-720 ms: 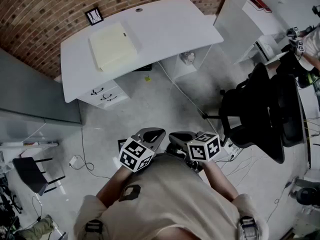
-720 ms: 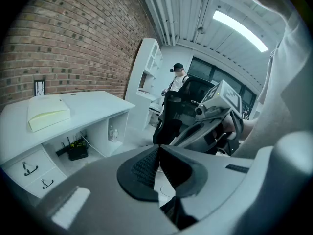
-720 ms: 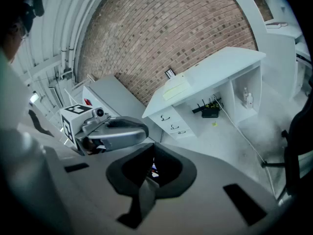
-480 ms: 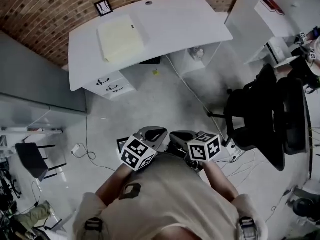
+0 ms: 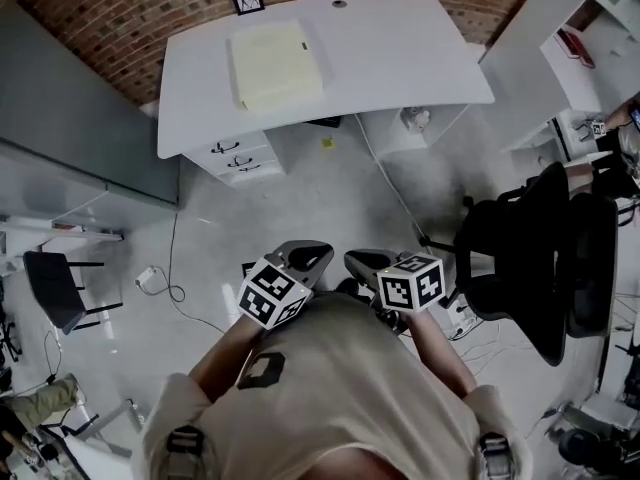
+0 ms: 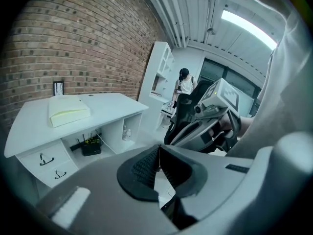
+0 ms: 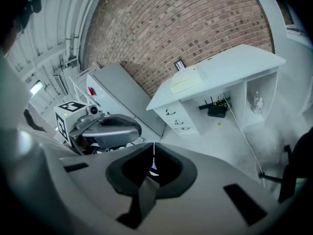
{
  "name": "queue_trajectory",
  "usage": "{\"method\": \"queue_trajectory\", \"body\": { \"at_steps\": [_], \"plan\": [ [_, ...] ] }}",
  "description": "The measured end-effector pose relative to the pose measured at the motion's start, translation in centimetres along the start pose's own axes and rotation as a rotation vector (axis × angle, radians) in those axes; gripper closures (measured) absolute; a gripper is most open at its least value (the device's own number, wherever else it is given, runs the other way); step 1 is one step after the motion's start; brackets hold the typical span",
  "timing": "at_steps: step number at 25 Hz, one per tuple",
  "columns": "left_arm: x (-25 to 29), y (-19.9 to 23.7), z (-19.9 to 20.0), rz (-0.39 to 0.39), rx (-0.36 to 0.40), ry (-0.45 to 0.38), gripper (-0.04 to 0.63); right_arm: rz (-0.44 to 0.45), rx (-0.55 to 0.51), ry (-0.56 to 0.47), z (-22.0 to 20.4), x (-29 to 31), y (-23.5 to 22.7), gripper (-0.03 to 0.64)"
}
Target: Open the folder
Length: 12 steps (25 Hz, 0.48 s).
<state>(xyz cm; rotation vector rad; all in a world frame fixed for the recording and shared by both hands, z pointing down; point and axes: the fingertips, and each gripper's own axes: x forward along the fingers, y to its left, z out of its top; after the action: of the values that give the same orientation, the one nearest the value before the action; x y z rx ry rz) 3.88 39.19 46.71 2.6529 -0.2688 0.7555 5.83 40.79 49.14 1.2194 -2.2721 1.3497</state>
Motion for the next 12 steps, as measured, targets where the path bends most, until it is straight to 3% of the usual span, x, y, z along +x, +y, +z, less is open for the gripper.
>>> {"method": "queue_trajectory", "body": {
  "at_steps": [7,12],
  "plan": [
    [-1.8,3.9,0.6,0.008,0.026,-0.029,0.589,-0.057,-0.025,0.023,2.5,2.5,0.3,0.611],
    [-3.1,6.7,0.6,0.012,-0.005,-0.057,0.589,-0.073,-0.052,0.046,3.9,4.8,1.0,0.611]
  ]
}}
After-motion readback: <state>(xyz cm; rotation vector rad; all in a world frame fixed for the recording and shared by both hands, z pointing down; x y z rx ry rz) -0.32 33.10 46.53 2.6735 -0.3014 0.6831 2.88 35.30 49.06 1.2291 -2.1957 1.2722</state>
